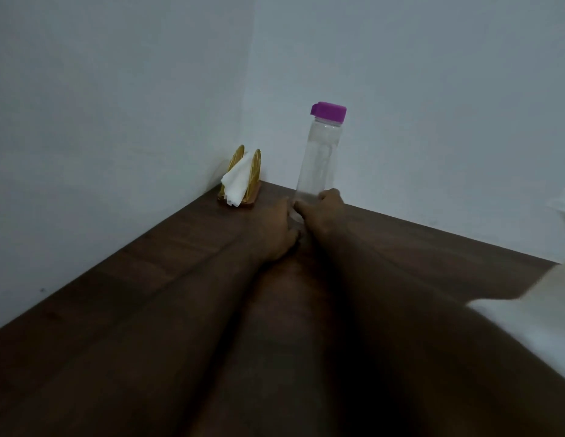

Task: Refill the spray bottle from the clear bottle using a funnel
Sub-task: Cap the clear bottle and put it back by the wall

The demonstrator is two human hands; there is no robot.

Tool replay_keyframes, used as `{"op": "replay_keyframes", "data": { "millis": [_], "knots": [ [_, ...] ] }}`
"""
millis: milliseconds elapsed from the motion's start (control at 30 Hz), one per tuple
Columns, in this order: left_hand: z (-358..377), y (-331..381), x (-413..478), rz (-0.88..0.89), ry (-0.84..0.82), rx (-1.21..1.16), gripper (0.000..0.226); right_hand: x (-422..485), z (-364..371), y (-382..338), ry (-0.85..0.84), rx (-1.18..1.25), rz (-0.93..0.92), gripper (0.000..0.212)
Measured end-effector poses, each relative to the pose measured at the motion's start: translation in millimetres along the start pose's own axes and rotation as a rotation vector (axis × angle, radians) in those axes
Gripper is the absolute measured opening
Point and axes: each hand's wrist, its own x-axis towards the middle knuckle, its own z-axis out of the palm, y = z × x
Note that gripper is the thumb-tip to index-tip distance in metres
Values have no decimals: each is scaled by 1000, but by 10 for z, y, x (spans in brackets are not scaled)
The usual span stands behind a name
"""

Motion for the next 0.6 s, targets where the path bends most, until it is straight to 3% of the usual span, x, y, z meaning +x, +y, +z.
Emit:
{"op": "replay_keyframes", "data": {
  "millis": [233,600],
  "knots": [
    [108,-178,367,33,-18,-25,76,607,258,101,123,-19,25,65],
    [106,-141,401,111,-19,1,65,706,282,45,92,-133,69,73]
  ]
}}
